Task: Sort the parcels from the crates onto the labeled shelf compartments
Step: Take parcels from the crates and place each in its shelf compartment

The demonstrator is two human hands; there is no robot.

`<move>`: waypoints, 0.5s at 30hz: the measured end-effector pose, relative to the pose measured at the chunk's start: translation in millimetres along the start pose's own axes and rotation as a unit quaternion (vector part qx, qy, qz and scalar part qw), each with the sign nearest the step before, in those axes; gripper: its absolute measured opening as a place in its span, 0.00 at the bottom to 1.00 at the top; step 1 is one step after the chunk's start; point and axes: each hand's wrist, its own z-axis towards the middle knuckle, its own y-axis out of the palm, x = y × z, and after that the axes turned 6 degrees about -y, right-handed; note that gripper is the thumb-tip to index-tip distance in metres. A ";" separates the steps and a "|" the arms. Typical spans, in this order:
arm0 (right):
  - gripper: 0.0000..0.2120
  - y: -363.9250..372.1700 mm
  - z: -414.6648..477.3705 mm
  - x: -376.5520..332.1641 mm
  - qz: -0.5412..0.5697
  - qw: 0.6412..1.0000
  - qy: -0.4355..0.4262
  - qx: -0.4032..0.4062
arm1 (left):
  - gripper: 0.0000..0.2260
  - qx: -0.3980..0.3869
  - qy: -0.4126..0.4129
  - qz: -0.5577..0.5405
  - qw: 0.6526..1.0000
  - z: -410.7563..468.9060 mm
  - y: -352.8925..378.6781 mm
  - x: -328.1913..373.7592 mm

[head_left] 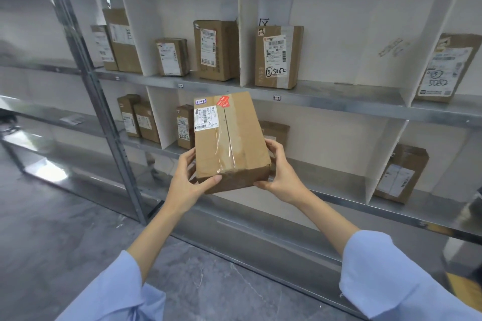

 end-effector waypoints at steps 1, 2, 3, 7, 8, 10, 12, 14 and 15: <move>0.46 5.0 3.3 -0.4 0.000 1.000 0.002 -0.004 | 0.39 0.001 -0.003 -0.006 1.000 0.8 -5.3 -0.6; 0.47 10.2 6.9 -0.7 0.004 1.000 0.005 -0.009 | 0.40 0.001 -0.006 -0.009 1.000 1.5 -11.2 -0.8; 0.47 15.3 10.2 -1.4 0.011 1.000 0.008 -0.013 | 0.41 0.000 -0.008 -0.006 1.000 2.4 -17.2 -1.7; 0.51 34.8 23.0 -7.6 0.038 0.999 0.022 -0.032 | 0.45 -0.005 -0.015 0.023 1.000 9.4 -41.6 -10.9; 0.52 39.2 25.7 -9.5 0.039 0.998 0.025 -0.034 | 0.45 -0.006 -0.016 0.032 0.999 11.6 -47.2 -13.0; 0.53 47.4 29.9 -12.4 0.040 0.998 0.025 -0.033 | 0.47 -0.010 -0.013 0.056 0.998 15.4 -55.6 -15.0; 0.51 53.0 32.5 -13.6 0.043 0.998 0.028 -0.024 | 0.49 -0.016 -0.006 0.078 0.997 18.5 -59.7 -16.5; 0.47 54.5 32.6 -13.3 0.038 0.999 0.033 -0.016 | 0.51 -0.018 0.001 0.098 0.995 23.1 -59.6 -18.4; 0.46 53.4 30.8 -13.2 0.033 0.999 0.033 -0.013 | 0.51 -0.020 0.009 0.110 0.994 25.9 -57.8 -19.0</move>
